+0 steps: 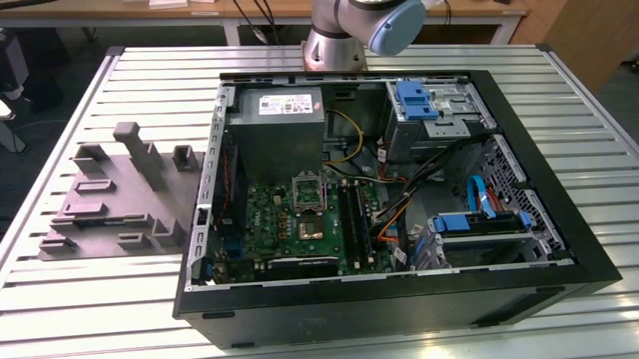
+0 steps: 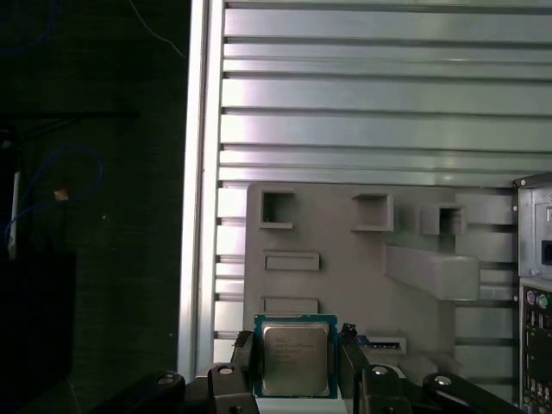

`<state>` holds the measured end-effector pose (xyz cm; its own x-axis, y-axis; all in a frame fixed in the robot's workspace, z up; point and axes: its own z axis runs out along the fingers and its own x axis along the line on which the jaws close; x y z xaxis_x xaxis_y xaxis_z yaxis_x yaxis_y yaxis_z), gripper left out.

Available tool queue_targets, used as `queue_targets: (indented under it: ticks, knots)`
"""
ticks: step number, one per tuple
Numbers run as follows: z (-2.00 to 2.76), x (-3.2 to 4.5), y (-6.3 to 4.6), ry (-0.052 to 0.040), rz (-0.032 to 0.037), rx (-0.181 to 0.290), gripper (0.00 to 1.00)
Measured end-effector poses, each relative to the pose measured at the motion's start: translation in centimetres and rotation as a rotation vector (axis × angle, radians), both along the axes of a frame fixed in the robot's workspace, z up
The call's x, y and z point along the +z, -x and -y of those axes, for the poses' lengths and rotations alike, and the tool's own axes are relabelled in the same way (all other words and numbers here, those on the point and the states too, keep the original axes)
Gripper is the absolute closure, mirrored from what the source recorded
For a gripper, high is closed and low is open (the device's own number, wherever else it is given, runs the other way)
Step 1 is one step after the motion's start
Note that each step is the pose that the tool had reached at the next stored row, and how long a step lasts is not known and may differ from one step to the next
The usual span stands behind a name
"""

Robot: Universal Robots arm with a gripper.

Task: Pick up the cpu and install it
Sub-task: 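Pick up the cpu and move it towards the insertion slot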

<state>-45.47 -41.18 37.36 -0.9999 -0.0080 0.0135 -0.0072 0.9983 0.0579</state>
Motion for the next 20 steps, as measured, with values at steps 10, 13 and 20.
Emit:
queue_targets:
  ticks: [10,13,20]
  knots:
    - [-0.01,0.1,-2.3,0.0021,0.0,-0.001,0.53]
    - [-0.01,0.11,-3.4,0.0021,0.0,0.0,0.53]
    - [-0.01,0.1,-3.7,0.0021,0.0,0.0,0.53]
